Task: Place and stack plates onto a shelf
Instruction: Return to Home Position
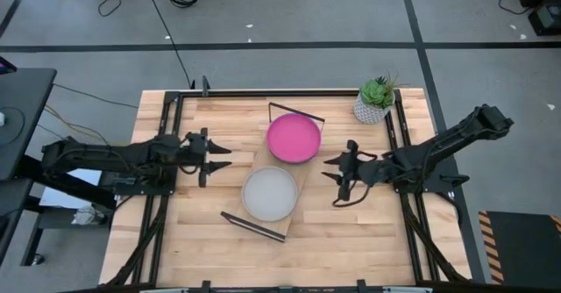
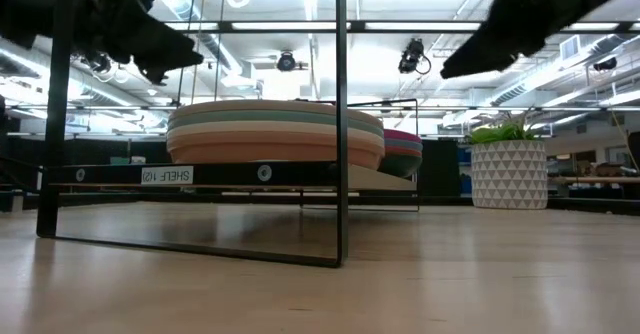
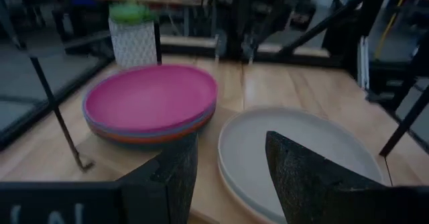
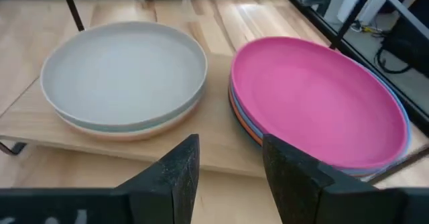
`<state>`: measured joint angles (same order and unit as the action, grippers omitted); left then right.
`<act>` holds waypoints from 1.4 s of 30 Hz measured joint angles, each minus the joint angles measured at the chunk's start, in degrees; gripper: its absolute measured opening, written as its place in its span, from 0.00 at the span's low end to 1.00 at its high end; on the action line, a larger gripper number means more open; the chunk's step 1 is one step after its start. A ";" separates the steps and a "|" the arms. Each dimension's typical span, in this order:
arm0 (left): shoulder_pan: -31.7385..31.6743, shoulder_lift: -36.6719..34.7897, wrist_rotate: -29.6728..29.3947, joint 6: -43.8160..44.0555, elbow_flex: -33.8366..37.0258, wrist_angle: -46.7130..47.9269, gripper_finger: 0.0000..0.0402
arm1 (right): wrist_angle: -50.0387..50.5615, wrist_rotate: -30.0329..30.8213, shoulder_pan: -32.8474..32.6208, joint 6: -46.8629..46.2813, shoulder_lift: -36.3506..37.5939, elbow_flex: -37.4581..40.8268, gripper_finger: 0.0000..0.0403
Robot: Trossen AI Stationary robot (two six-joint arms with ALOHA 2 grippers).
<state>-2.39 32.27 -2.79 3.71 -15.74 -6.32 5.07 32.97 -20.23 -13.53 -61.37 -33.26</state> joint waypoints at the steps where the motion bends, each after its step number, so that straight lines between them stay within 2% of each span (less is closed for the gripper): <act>1: 0.00 -1.01 0.02 -0.25 1.24 -1.53 0.46 | -1.70 0.00 -0.02 -0.20 1.35 1.81 0.42; 6: 0.00 -6.27 -1.94 -0.22 6.33 -3.73 0.46 | -7.69 0.04 -0.23 -3.19 8.53 9.36 0.40; 20: 0.00 -17.50 -4.02 0.27 14.06 -4.29 0.41 | -9.53 1.82 -0.41 -5.49 27.63 21.17 0.40; 25: 0.05 -20.93 -3.76 0.44 15.23 -2.30 0.40 | -17.08 1.46 -0.39 -3.91 32.86 26.64 0.40; 31: 0.10 -22.34 -2.96 0.18 15.25 -2.66 0.40 | -30.15 0.42 -0.39 2.01 36.34 32.91 0.40; 39: 0.11 -22.20 -3.06 10.87 15.27 -1.37 0.40 | -29.49 0.39 -0.39 1.73 36.57 32.82 0.40; 42: 0.11 -22.18 -3.08 11.73 15.27 -1.45 0.40 | -29.48 0.39 -0.39 1.73 36.57 32.82 0.40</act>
<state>-2.28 10.09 -5.87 15.44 -0.47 -7.77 -24.40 33.36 -20.62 -11.79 -24.80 -0.45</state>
